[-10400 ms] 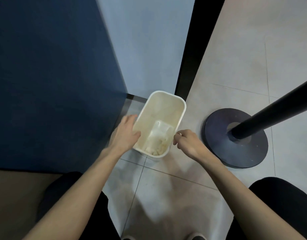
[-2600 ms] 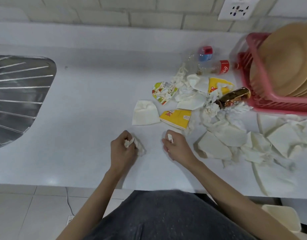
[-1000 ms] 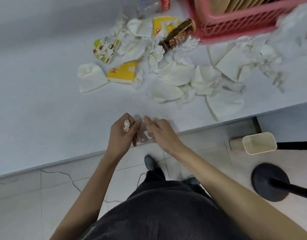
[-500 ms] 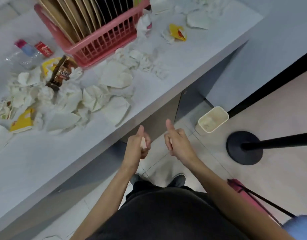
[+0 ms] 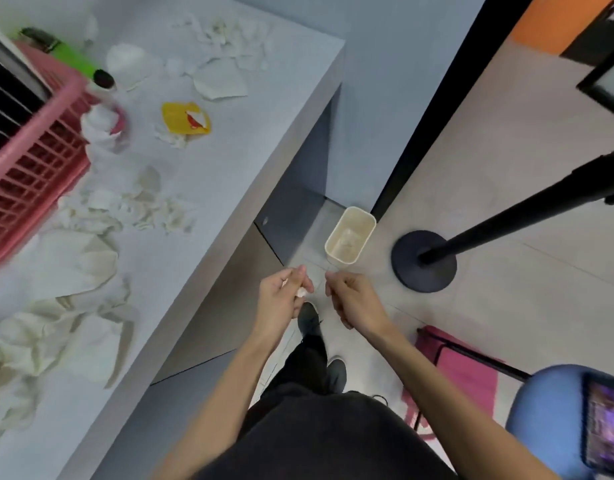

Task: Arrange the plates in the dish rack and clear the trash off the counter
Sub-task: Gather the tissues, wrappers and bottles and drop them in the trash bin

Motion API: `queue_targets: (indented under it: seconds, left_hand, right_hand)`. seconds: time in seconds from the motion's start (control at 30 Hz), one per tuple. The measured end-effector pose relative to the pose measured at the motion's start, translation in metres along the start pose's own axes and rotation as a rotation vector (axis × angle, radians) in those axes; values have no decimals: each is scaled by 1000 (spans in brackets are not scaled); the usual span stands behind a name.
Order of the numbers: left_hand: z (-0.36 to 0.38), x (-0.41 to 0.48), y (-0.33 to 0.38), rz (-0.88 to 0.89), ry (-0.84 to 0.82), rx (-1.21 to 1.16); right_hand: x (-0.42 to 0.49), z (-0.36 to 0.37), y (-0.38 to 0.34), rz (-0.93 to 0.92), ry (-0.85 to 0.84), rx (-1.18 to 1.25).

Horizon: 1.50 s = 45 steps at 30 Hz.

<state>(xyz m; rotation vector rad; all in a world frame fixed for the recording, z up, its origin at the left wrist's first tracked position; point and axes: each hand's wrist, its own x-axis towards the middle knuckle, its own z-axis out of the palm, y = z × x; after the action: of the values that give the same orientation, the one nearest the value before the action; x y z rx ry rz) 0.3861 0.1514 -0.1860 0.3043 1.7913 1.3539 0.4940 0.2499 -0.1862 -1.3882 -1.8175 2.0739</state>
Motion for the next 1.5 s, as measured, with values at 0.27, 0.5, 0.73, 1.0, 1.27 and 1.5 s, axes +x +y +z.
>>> queue_targets:
  seconds: [0.27, 0.5, 0.73, 1.0, 1.27, 1.5]
  left_hand:
    - [31, 86, 24, -33, -98, 113]
    - [42, 145, 38, 25, -160, 145]
    - [77, 217, -22, -24, -152, 212]
    - [135, 368, -199, 56, -103, 224]
    - [186, 521, -365, 312, -161, 670]
    - [209, 583, -427, 223, -455, 1397]
  right_hand:
    - [65, -47, -11, 74, 326, -2]
    - [98, -79, 2, 26, 417, -88]
    - [165, -117, 64, 55, 423, -110]
    - [337, -141, 235, 48, 352, 70]
    - [497, -149, 353, -99, 351, 144]
    - [521, -145, 381, -129, 336, 99]
